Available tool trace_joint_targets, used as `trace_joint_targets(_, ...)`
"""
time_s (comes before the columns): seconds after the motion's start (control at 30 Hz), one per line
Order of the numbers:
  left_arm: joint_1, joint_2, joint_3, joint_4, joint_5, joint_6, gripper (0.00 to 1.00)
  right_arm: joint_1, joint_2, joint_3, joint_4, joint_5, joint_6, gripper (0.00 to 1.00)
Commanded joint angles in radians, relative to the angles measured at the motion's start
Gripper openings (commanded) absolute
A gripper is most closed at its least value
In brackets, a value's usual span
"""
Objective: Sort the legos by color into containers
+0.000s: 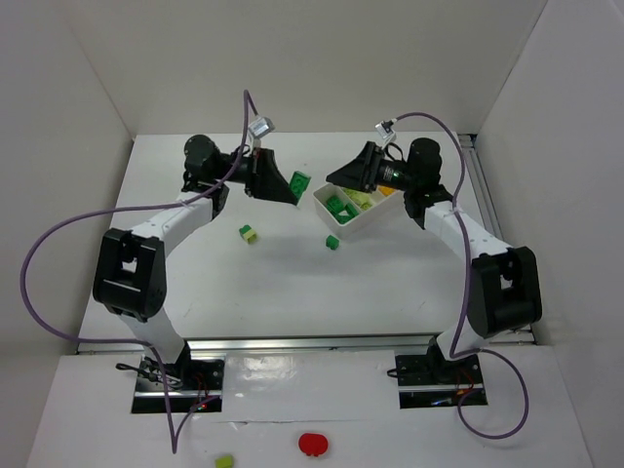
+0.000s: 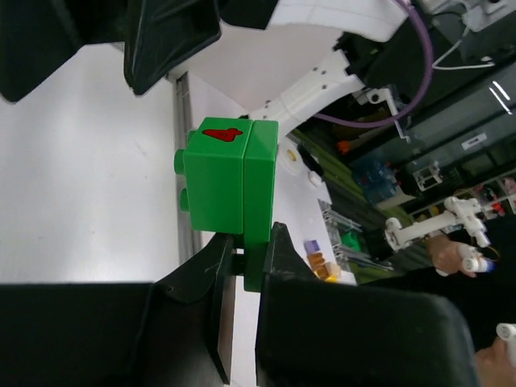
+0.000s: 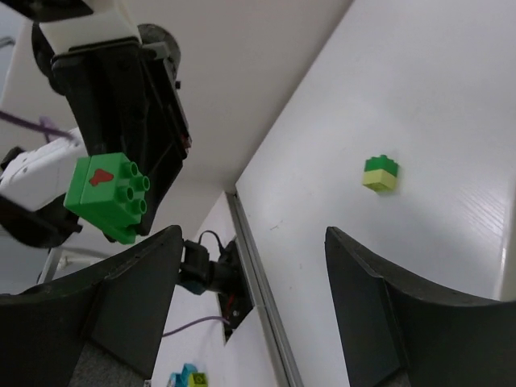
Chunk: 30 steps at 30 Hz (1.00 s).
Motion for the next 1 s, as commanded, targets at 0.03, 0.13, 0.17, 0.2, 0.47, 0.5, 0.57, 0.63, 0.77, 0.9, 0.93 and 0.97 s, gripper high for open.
trace_joint_targets(0.03, -0.006, 0.064, 0.101, 0.608, 0.134, -0.463, 0.00, 0.005, -0.021, 0.050, 0.128, -0.130, 0.021, 0.79)
trace_joint_targets(0.13, -0.006, 0.147, 0.178, 0.837, 0.134, -0.714, 0.00, 0.014, -0.021, 0.079, 0.022, -0.075, -0.069, 0.79)
trace_joint_targets(0.17, -0.006, 0.210, 0.193, 0.837, 0.146, -0.747, 0.00, 0.014, -0.021, 0.105, -0.100, -0.047, -0.102, 0.79)
trace_joint_targets(0.2, 0.004, 0.242, 0.203, 0.857, 0.167, -0.809, 0.00, 0.014, -0.021, 0.119, -0.164, 0.023, -0.169, 0.79)
trace_joint_targets(0.47, 0.150, 0.347, -0.035, 0.909, 0.095, -0.797, 0.00, 0.005, -0.070, 0.115, -0.436, 0.310, -0.285, 0.79)
trace_joint_targets(0.5, 0.150, 0.347, -0.035, 0.891, 0.086, -0.781, 0.00, -0.004, -0.070, 0.114, -0.446, 0.321, -0.285, 0.80)
trace_joint_targets(0.57, 0.163, 0.357, -0.035, 0.891, 0.086, -0.781, 0.00, -0.004, -0.070, 0.114, -0.472, 0.321, -0.295, 0.80)
trace_joint_targets(0.63, 0.163, 0.367, -0.005, 0.878, 0.098, -0.781, 0.00, -0.004, -0.061, 0.114, -0.483, 0.332, -0.306, 0.80)
trace_joint_targets(0.77, 0.172, 0.391, 0.138, 0.796, 0.109, -0.755, 0.00, -0.004, -0.052, 0.124, -0.483, 0.332, -0.306, 0.80)
trace_joint_targets(0.9, 0.181, 0.428, 0.369, 0.462, 0.072, -0.559, 0.00, -0.004, -0.043, 0.147, -0.474, 0.332, -0.306, 0.80)
trace_joint_targets(0.93, 0.181, 0.437, 0.429, 0.337, 0.063, -0.477, 0.00, 0.005, -0.043, 0.160, -0.483, 0.332, -0.306, 0.80)
trace_joint_targets(0.97, 0.181, 0.454, 0.495, 0.015, 0.043, -0.268, 0.00, 0.005, -0.043, 0.160, -0.492, 0.332, -0.306, 0.80)
